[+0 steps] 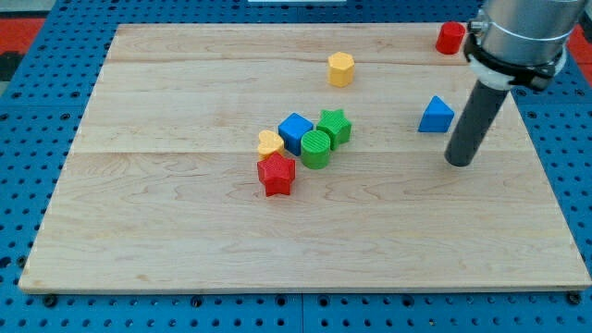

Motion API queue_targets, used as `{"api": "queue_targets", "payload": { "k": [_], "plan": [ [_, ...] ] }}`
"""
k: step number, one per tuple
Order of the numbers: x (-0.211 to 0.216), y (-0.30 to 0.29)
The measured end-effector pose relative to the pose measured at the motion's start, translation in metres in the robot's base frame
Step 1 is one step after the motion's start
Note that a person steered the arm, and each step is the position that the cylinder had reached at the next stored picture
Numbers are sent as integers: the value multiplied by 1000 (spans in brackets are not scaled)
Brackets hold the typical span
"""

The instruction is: Slide blue triangle towards the right centre

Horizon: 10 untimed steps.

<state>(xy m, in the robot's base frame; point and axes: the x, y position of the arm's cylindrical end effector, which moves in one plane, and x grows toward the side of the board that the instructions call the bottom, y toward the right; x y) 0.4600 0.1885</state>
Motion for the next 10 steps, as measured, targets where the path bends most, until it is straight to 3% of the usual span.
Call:
{"api": "queue_targets", "payload": {
  "k": [6, 10],
  "plan": [
    [-65, 7],
    [-63, -9]
  ]
}}
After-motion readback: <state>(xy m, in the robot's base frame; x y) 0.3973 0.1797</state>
